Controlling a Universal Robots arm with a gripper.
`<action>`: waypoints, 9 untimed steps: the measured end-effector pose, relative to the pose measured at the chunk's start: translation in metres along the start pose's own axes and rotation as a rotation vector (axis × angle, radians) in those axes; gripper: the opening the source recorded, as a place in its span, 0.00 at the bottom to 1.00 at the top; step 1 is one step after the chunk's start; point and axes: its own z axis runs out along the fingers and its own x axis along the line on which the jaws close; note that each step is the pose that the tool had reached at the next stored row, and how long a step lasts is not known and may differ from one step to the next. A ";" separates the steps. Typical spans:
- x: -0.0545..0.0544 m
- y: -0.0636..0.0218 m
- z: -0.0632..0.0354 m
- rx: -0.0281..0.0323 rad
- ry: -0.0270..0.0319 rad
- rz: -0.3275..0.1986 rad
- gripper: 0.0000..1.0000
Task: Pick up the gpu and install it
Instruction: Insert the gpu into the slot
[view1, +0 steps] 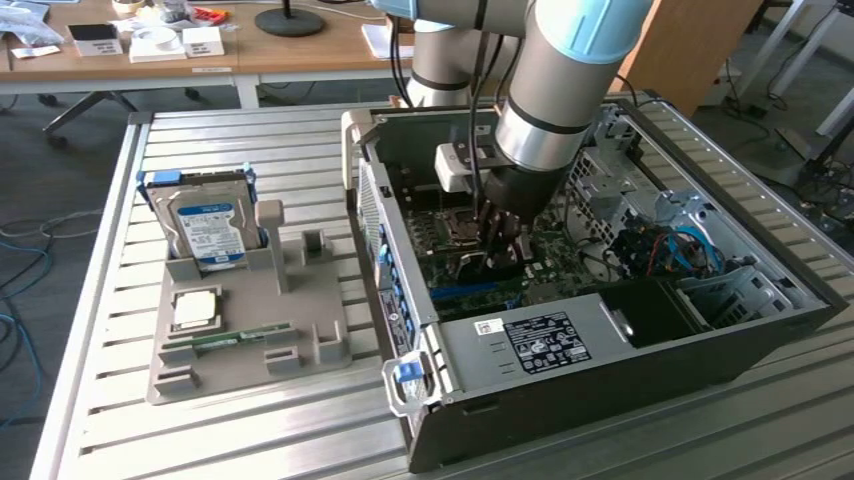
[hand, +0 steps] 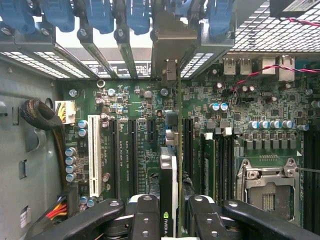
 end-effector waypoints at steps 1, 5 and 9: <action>0.000 0.0000 0.0000 0.0000 0.0000 0.000 0.27; 0.000 0.0000 -0.0001 0.0002 -0.0004 0.000 0.27; 0.000 0.0002 -0.0026 0.0000 -0.0003 0.000 0.27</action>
